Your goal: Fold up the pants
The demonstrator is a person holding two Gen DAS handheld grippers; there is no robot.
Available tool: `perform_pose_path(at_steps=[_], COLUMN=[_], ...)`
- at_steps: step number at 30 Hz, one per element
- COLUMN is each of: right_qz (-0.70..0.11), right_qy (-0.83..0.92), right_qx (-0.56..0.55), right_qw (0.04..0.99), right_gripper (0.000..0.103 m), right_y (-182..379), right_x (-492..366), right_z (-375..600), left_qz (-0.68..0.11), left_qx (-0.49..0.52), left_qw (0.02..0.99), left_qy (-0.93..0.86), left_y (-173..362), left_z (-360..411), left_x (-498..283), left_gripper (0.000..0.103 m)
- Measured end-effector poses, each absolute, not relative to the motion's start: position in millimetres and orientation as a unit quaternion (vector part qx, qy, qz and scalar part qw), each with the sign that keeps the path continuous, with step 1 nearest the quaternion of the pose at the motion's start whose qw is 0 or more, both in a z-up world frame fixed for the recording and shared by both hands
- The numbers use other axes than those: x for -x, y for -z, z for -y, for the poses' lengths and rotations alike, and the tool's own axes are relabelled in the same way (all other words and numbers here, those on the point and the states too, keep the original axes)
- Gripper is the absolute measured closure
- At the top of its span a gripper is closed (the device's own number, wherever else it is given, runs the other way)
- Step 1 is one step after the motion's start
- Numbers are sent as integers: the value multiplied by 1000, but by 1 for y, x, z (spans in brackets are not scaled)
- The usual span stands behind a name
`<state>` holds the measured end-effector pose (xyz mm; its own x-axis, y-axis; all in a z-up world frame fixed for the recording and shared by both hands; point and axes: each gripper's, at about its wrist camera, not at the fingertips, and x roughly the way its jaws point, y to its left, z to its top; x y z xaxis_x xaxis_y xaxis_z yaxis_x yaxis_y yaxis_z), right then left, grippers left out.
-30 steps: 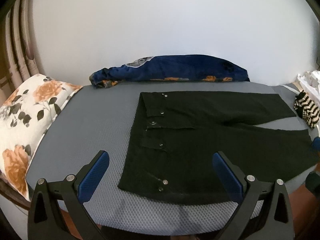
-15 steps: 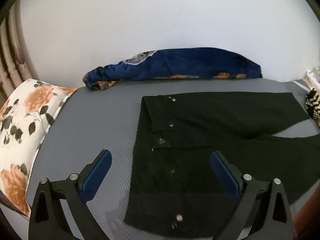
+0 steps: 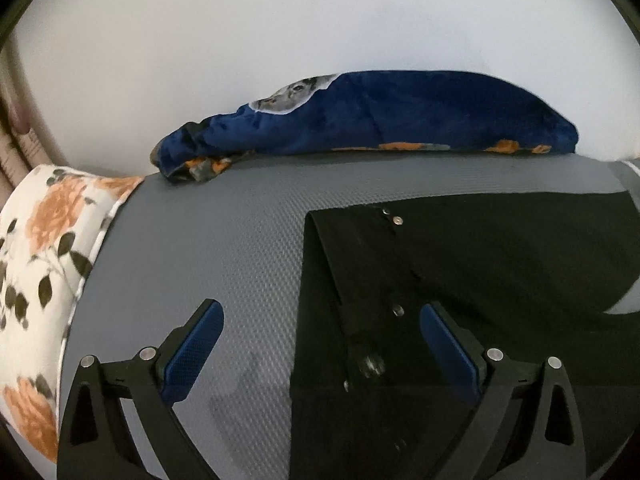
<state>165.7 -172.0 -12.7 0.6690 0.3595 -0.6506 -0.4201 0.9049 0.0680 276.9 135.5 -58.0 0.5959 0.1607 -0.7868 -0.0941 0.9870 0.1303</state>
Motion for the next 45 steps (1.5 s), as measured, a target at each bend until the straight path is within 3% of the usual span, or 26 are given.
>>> perform_pose_path(at_steps=[20,22,24,34,35,39,41,45], right_qz=[-388,-391,-393,-393,-392,-395,-399,-406], right_qy=[-208,-207,-207,-211,-212,-208,-206,-204], right_qx=[46,45,44,80,84,93,91,87], right_qw=[897,896,895,892,891,890,889,886], right_gripper=[7,7,7,7,7,7,7,7], right_y=[48,52,55,64,65,66,68,74], right_x=[-224,-228,-233,-266,-271,-290,-300,-313], right_z=[178,179,180,179,180,187,192,198], left_qz=[-507,-511,-516,-526,-522,-512,-508,-496], left_qx=[20,34,38,27,16,-5,11,14], left_qw=[862,858,855,847,849,851,850,857], left_qy=[10,28,33,75,79,118,137,138], left_y=[112,117,122,146,146,139,137,131], left_z=[-187,-192,-196,-188,-184,-175,-178,-177], left_x=[-375,-381,-387,-417,-419,-418,-414,-403], left_gripper=[6,7,16,22,25,64,75,79])
